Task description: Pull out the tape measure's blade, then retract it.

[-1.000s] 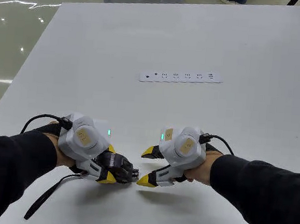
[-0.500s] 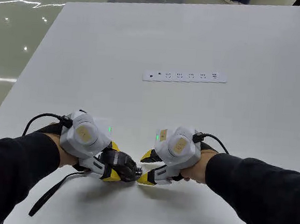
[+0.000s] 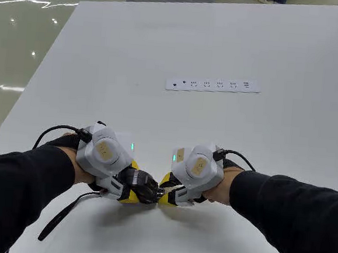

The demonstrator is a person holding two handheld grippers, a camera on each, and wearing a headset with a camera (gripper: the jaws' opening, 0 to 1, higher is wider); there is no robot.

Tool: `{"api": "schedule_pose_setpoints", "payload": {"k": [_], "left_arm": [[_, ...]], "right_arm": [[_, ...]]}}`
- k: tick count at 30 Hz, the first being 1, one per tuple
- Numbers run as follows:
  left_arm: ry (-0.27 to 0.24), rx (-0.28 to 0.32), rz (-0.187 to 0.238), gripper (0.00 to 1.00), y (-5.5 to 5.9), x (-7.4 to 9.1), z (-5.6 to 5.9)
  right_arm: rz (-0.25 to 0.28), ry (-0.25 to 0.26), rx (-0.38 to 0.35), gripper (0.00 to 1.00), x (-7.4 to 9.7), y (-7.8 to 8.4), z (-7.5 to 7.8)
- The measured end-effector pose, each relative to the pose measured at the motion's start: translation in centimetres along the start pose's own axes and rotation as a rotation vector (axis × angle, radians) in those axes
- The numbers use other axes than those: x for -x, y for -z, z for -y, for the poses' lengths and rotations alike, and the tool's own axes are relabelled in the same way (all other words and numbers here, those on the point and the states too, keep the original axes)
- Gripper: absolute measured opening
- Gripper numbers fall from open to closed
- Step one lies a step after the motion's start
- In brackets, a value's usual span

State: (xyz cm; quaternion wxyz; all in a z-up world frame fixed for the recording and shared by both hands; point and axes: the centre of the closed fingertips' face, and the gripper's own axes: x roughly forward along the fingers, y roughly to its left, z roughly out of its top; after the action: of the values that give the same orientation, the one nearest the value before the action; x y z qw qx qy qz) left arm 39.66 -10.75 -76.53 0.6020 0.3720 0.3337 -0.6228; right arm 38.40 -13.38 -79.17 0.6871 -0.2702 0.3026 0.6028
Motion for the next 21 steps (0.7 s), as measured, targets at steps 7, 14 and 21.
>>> {"api": "schedule_pose_setpoints", "payload": {"k": [7, 14, 21], "left_arm": [[-0.011, 0.005, 0.014, 0.3, -0.11, -0.05, -0.1], [-0.014, 0.015, 0.023, 0.3, -0.07, -0.04, -0.12], [-0.01, 0.018, 0.02, 0.3, 0.02, 0.02, -0.11]], "right_arm": [[-0.011, -0.009, 0.013, 0.12, -0.13, 0.11, -0.06], [-0.011, -0.013, -0.01, 0.11, -0.18, 0.12, -0.13], [-0.03, -0.019, -0.03, 0.1, -0.22, 0.2, -0.13]]}}
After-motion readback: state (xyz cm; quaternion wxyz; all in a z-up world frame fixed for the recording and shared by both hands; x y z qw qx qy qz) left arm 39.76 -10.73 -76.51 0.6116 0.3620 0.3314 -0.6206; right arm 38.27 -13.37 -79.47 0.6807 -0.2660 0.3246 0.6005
